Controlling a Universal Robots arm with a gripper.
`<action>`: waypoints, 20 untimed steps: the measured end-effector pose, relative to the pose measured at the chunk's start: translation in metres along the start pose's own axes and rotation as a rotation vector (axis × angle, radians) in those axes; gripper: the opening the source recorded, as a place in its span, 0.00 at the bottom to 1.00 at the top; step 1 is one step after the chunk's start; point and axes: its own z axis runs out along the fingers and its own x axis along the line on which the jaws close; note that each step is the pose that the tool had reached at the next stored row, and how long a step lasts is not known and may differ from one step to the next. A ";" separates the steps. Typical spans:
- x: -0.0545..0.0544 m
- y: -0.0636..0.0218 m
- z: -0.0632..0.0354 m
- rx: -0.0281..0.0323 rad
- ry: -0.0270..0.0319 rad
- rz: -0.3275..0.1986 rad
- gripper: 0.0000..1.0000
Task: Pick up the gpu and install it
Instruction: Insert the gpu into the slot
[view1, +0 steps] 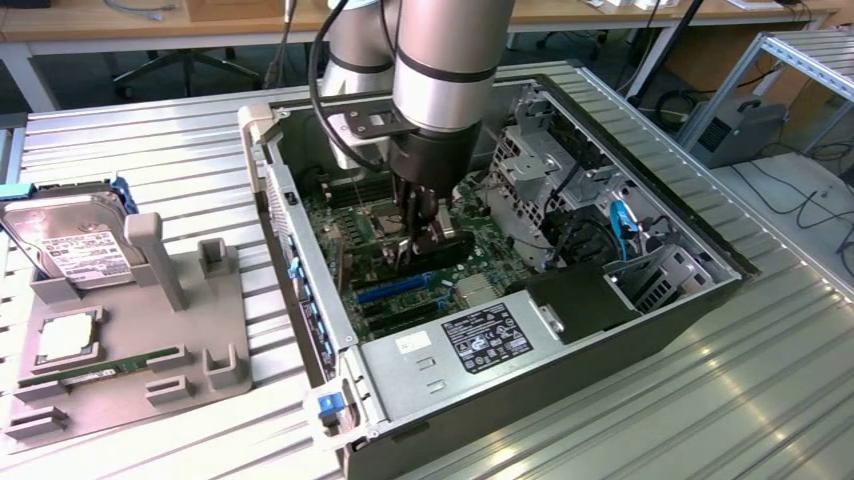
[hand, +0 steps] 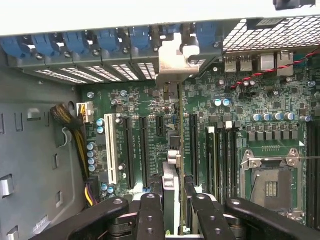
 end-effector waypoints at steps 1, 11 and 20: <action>0.000 0.0000 0.0000 -0.0001 -0.0020 0.000 0.27; 0.000 -0.0001 0.0002 0.0011 -0.0029 -0.041 0.27; 0.000 0.0002 0.0006 0.0355 -0.0038 -0.039 0.27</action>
